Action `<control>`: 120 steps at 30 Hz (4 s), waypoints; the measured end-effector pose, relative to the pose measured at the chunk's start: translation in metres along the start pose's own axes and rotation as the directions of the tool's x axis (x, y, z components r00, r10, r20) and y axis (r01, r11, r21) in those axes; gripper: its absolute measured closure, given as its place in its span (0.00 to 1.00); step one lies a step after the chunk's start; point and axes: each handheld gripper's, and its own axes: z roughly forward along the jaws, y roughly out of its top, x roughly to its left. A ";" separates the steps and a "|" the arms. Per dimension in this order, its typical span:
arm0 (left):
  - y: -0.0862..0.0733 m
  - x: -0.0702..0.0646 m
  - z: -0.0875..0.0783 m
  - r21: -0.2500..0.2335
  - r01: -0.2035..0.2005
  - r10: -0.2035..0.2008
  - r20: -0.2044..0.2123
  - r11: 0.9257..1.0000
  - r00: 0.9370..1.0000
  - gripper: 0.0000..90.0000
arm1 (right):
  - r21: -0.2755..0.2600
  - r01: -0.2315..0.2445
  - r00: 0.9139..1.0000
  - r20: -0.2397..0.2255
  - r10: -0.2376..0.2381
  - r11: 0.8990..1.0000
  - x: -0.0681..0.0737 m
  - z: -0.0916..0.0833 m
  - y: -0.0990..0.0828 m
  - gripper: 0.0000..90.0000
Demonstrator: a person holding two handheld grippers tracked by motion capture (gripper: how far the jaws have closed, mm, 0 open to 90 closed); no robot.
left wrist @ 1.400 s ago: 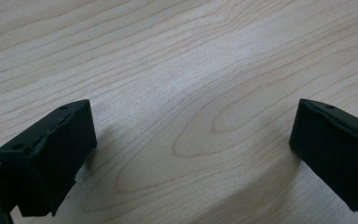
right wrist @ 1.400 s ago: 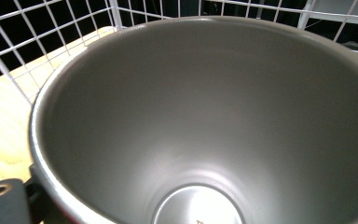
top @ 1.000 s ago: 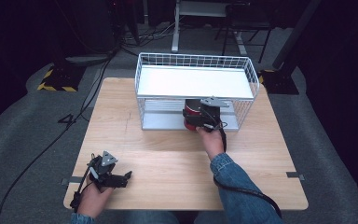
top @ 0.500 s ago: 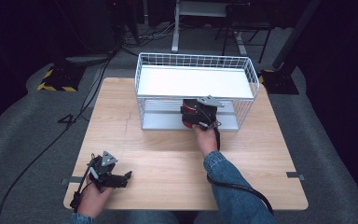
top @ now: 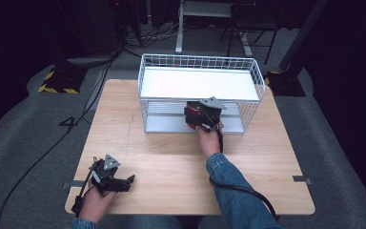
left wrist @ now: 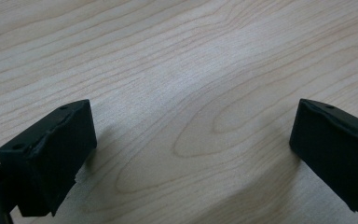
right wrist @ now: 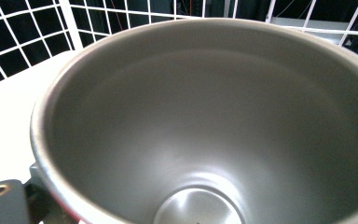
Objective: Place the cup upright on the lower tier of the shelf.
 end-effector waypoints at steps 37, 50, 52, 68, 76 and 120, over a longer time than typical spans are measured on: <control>0.000 0.000 0.000 0.004 0.000 0.000 0.005 1.000 1.000 0.01 | -0.027 0.040 0.996 -0.077 -0.042 0.999 -0.007 -0.014 0.004 0.00; 0.001 0.001 0.000 0.006 -0.008 0.008 0.004 1.000 1.000 0.01 | -0.032 0.081 0.989 -0.122 -0.084 0.996 -0.013 -0.045 0.002 0.00; 0.001 0.001 0.000 0.006 -0.008 0.008 0.003 1.000 1.000 0.01 | -0.035 0.088 0.987 -0.135 -0.092 0.995 -0.012 -0.052 0.001 0.00; 0.000 0.000 0.000 0.003 -0.007 0.007 0.002 1.000 1.000 0.01 | -0.032 0.087 0.970 -0.226 -0.092 0.996 -0.031 -0.105 -0.002 0.00; 0.000 0.000 0.000 0.003 -0.001 0.001 0.004 1.000 1.000 0.01 | -0.028 0.092 0.974 -0.204 -0.096 0.995 -0.055 -0.135 -0.006 0.00; 0.007 0.003 0.006 0.004 -0.005 0.005 0.002 1.000 1.000 0.01 | 0.173 0.063 0.994 -0.096 -0.047 0.983 -0.150 -0.251 -0.095 0.17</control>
